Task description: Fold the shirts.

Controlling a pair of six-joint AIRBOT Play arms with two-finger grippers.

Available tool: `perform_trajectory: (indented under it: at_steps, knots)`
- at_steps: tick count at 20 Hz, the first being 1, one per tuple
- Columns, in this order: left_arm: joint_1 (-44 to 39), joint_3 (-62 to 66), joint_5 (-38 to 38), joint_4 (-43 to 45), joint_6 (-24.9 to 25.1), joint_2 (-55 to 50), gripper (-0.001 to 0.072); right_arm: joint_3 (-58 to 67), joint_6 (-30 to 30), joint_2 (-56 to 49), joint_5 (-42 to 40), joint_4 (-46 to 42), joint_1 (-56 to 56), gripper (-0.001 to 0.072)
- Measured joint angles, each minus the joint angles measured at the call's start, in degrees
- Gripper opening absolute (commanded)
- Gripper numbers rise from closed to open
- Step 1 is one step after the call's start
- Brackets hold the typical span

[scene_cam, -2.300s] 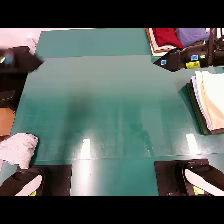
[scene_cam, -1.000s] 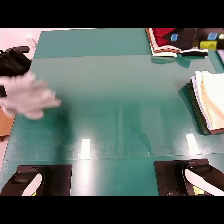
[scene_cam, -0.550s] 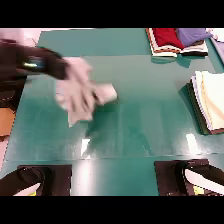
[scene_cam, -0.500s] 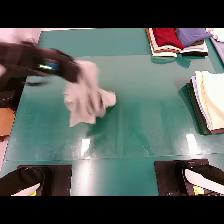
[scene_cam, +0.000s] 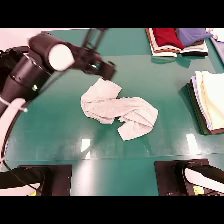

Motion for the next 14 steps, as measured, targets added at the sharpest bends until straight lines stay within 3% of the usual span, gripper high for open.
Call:
perform_trajectory:
  at_steps: [7, 14]
  knots:
    - [21.6, -19.9, 0.8, -11.5, -4.8, -1.0, 0.0495, 0.1, 0.1, 0.0, 1.4, 0.0, -0.3, 0.0014]
    - [25.5, -32.2, 6.9, -24.4, -1.9, -5.4, 0.0495, 0.1, 0.1, 0.0, 1.7, 0.0, -0.2, 0.0014]
